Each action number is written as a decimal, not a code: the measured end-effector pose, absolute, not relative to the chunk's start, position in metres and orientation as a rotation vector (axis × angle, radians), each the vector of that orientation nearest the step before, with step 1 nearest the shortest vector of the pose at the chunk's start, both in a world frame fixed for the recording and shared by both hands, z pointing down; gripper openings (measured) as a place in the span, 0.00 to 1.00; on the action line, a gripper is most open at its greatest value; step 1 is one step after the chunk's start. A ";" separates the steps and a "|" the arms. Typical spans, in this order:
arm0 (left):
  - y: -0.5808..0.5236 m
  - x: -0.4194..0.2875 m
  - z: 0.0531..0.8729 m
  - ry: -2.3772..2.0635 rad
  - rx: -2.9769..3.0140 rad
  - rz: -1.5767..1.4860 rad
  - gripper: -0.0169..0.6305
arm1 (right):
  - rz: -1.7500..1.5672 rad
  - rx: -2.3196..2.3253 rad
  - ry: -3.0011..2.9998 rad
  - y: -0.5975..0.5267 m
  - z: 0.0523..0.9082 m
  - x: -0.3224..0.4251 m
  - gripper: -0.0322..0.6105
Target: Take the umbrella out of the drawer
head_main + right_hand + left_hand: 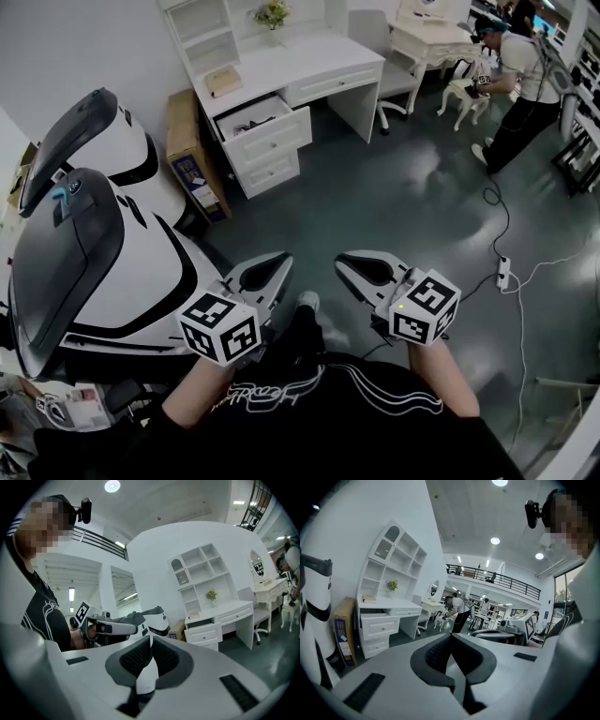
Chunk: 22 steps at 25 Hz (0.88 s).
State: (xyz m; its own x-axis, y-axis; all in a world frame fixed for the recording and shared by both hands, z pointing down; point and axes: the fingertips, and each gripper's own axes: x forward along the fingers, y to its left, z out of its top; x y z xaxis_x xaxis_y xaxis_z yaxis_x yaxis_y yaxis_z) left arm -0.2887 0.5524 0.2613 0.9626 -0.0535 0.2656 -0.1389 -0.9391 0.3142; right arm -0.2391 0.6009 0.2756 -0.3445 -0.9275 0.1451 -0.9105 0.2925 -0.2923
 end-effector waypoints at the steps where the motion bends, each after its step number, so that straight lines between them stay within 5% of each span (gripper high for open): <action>1: 0.549 -0.284 0.264 -0.136 2.775 0.367 0.06 | -0.511 -1.775 2.474 0.597 0.278 -0.234 0.13; 11: 0.479 -0.215 0.302 -0.083 2.739 0.373 0.06 | -0.585 -1.815 2.370 0.533 0.316 -0.163 0.13; 22: 0.261 -0.086 0.309 -0.110 2.634 0.381 0.06 | -0.696 -1.753 2.361 0.312 0.316 -0.041 0.14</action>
